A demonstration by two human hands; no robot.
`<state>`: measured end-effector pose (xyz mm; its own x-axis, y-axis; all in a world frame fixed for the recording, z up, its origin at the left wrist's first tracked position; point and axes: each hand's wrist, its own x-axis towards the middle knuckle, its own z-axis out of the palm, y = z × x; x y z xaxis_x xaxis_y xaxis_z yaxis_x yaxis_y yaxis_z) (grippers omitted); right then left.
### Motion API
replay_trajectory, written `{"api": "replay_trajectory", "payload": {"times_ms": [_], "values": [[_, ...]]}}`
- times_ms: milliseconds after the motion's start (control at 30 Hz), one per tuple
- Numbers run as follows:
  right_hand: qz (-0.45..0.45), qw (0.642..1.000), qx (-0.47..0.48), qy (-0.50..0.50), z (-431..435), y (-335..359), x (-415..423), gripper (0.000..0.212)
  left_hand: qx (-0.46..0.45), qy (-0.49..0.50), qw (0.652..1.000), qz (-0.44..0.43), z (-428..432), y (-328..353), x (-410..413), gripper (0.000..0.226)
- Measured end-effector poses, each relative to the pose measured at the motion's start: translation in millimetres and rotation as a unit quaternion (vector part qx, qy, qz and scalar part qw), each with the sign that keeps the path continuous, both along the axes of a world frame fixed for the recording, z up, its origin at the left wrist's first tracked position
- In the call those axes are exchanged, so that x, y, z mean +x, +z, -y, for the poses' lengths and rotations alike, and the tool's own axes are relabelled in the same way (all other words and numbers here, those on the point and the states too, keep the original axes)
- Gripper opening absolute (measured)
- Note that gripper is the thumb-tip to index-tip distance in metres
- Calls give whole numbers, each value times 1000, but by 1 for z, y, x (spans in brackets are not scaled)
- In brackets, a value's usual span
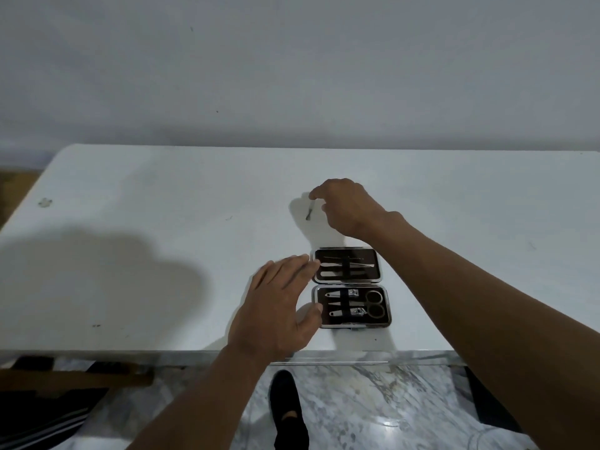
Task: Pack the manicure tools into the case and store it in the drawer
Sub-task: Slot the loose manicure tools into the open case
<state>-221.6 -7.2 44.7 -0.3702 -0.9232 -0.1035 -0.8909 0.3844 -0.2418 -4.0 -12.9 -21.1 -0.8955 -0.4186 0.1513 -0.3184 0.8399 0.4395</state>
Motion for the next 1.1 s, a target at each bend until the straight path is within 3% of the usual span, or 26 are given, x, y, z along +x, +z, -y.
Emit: {"api": "replay_trajectory", "payload": {"times_ms": [233,600,767,900,1100], "values": [[-23,998,41,33,25,-8,-17,28,-14,2,1000,20,1,2,-1,65],[-34,997,58,-35,12,-6,-20,18,-14,6,1000,6,1,2,0,64],[33,993,87,-67,7,-5,-23,4,-17,5,1000,5,1,0,-1,63],[60,991,91,-77,-8,-9,-23,9,-13,8,1000,13,2,-2,0,64],[190,972,50,-125,-57,-1,-32,27,-20,7,1000,11,2,-1,-1,64]]}}
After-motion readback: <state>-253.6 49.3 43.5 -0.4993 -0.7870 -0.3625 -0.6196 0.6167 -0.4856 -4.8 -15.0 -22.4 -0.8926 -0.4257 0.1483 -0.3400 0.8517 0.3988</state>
